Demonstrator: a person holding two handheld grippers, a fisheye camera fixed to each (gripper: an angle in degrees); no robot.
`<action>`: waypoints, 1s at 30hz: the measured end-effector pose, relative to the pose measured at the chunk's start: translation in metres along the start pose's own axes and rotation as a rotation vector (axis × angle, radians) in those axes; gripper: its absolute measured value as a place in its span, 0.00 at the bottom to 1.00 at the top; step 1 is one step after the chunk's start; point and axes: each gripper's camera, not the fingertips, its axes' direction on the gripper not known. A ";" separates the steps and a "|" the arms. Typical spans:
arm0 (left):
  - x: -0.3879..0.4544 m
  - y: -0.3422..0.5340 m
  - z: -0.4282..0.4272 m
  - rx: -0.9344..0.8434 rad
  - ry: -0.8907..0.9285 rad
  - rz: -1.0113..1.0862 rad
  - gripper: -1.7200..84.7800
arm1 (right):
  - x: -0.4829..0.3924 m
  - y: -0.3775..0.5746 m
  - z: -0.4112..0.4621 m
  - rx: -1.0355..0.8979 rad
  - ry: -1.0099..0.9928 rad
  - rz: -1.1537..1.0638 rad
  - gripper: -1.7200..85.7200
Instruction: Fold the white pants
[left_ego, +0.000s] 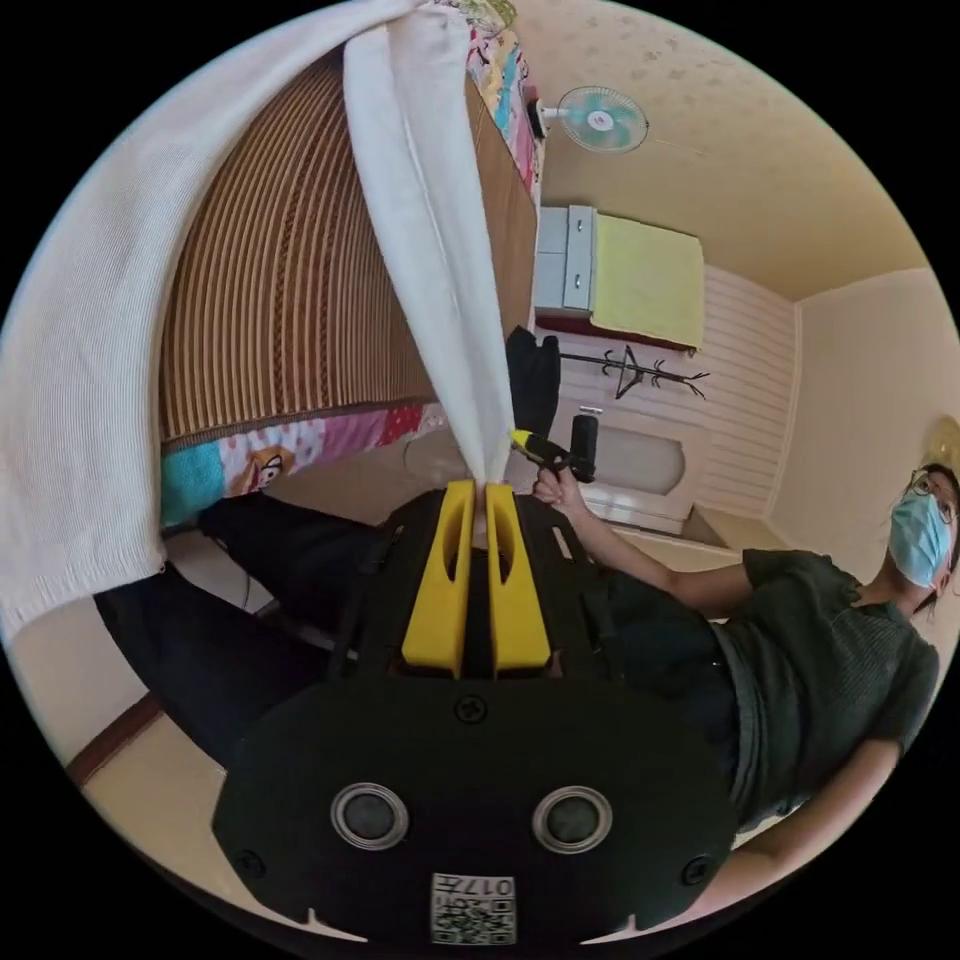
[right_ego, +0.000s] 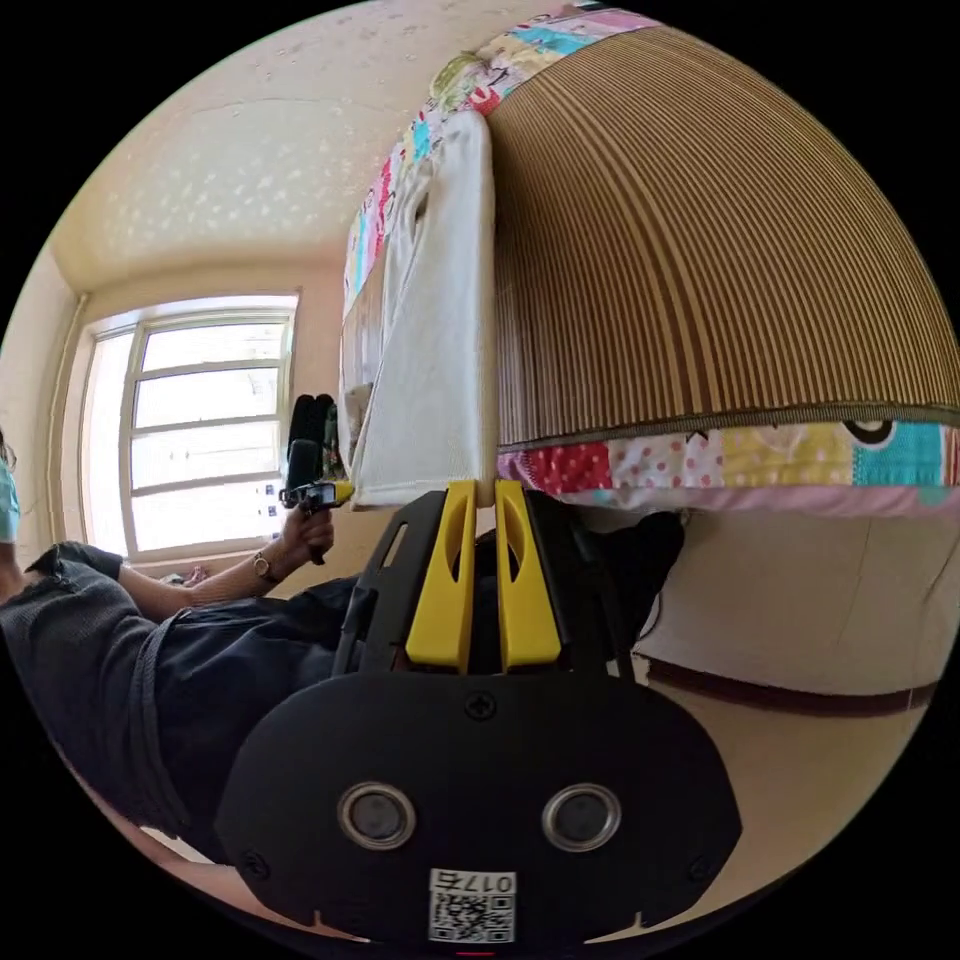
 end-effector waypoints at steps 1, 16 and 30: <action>-0.010 0.006 0.010 0.009 -0.093 -0.118 0.02 | 0.013 -0.002 0.006 -0.022 0.036 0.068 0.05; 0.184 -0.044 0.054 0.005 -0.495 0.148 0.21 | -0.149 -0.025 0.030 -0.293 -0.014 -0.642 0.06; 0.140 -0.010 0.070 0.077 -0.315 0.087 0.06 | -0.011 -0.224 -0.015 -0.251 -0.278 -0.217 0.15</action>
